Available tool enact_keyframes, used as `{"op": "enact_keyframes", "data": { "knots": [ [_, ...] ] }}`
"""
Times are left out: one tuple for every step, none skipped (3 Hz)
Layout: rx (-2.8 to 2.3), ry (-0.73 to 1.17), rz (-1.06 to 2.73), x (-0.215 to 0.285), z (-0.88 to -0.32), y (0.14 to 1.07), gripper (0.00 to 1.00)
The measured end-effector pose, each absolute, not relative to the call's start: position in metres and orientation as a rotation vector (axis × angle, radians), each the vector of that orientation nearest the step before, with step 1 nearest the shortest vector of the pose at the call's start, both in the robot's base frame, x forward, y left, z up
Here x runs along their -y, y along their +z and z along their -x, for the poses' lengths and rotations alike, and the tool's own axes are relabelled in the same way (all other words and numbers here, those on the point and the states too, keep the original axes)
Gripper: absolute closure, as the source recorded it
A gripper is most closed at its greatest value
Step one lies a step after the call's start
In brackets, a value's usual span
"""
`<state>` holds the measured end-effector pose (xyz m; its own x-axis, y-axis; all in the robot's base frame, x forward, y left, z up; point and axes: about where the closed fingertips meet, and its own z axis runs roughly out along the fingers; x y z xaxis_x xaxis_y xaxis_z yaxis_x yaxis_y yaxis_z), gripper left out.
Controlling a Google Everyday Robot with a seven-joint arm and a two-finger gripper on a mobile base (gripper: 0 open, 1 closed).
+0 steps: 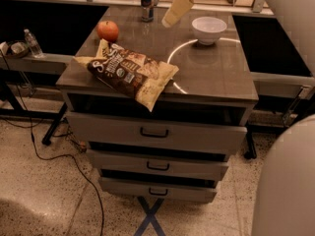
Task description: Move white bowl near redbull can
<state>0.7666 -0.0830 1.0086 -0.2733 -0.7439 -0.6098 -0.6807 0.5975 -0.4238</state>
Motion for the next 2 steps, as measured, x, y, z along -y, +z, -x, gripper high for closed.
{"op": "enact_keyframes", "data": {
  "knots": [
    [-2.043,0.028,1.006,0.106,-0.812,0.973,0.0],
    [-2.101,0.093,0.927,0.122,-0.856,0.92,0.0]
  ]
}}
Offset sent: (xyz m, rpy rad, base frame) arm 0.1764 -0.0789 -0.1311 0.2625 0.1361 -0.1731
